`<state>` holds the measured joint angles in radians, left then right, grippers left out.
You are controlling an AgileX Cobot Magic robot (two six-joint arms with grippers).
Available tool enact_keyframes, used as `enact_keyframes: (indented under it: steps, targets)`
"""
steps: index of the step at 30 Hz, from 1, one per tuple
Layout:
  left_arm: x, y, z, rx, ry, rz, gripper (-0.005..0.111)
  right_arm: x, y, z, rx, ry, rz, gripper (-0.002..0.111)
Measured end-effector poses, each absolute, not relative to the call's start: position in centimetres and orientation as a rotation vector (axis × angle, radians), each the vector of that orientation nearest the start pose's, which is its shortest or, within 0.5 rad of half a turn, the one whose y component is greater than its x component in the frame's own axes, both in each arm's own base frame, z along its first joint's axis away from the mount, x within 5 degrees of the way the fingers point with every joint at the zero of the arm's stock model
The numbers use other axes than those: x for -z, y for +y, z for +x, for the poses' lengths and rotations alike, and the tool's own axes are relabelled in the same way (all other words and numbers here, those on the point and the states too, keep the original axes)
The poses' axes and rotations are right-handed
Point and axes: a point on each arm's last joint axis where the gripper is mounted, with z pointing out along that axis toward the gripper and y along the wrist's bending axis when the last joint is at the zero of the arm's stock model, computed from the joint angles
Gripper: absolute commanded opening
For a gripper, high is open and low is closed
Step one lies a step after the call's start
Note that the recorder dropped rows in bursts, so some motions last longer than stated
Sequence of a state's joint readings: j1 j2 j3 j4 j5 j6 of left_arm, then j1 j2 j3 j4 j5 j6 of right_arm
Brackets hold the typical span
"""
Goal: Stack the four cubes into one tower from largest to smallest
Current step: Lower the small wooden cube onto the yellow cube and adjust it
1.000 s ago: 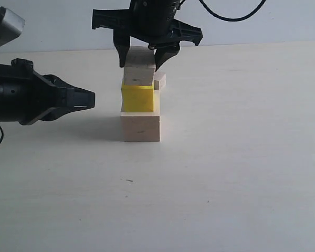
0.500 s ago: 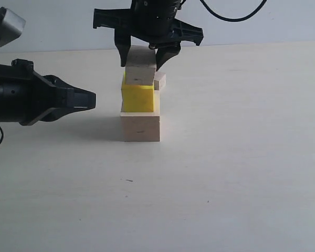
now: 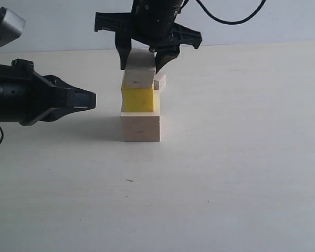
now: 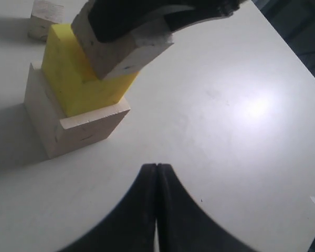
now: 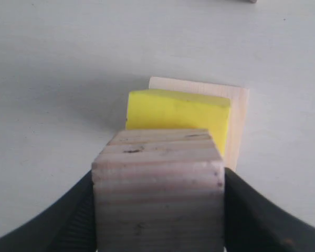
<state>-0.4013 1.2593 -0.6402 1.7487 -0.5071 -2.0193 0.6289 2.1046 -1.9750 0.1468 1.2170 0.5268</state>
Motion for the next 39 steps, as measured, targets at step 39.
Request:
enact_keyframes:
  steps: [39]
  targets:
    - [-24.8, -13.5, 20.6, 0.897, 2.207, 0.475, 0.0, -28.8, 28.4, 37.5, -0.433, 2.843, -0.106, 0.0]
